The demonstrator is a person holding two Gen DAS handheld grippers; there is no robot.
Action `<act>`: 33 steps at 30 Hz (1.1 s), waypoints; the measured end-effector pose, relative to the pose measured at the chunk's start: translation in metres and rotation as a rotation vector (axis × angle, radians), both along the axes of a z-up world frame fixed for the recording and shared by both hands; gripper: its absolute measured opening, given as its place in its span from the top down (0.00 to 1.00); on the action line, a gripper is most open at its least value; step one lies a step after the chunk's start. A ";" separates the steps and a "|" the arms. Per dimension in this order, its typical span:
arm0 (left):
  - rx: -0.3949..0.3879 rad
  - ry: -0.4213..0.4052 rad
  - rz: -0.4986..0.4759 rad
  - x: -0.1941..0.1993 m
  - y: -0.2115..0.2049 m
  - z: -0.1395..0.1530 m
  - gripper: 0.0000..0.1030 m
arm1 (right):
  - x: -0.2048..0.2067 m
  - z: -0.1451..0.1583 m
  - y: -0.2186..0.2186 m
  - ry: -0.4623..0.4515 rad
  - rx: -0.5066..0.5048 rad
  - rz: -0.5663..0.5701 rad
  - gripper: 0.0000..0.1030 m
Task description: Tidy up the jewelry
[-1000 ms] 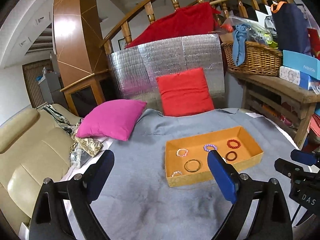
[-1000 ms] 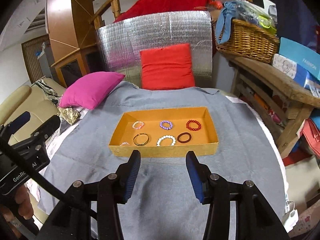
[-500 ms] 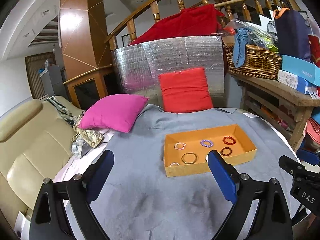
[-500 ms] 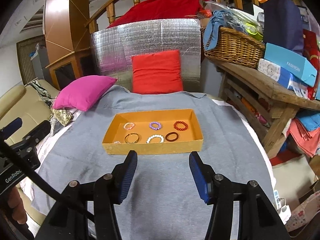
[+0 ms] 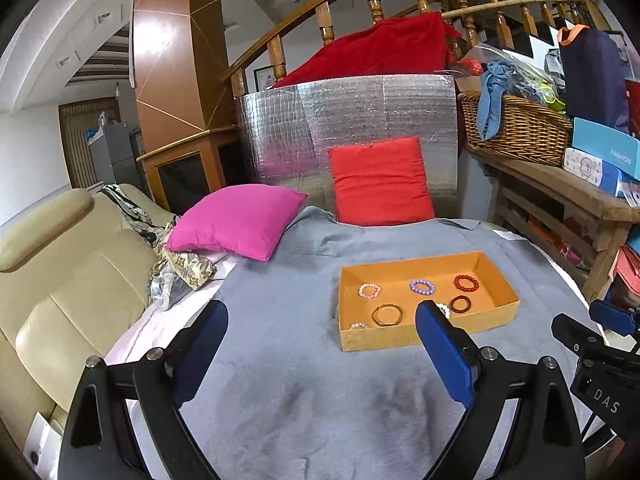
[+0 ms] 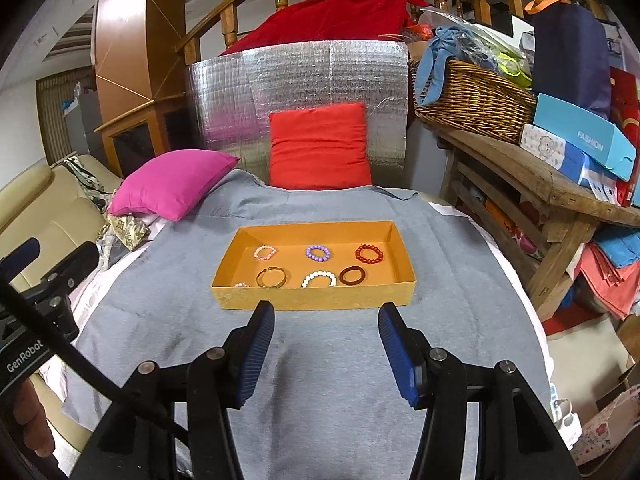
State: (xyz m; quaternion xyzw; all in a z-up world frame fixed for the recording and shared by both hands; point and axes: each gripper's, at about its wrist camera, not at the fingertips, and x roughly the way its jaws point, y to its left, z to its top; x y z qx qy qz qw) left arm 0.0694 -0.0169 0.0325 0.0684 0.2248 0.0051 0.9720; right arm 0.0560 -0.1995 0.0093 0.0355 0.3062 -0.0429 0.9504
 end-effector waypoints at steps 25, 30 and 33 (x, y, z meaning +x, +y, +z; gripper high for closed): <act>-0.008 0.001 -0.011 0.003 0.000 -0.003 0.08 | 0.011 -0.002 0.000 0.010 -0.016 -0.029 0.43; -0.009 0.005 -0.010 0.004 -0.002 -0.003 0.08 | 0.012 -0.002 0.002 0.011 -0.019 -0.029 0.43; -0.009 0.005 -0.009 0.004 -0.002 -0.003 0.08 | 0.012 -0.002 0.002 0.012 -0.020 -0.030 0.43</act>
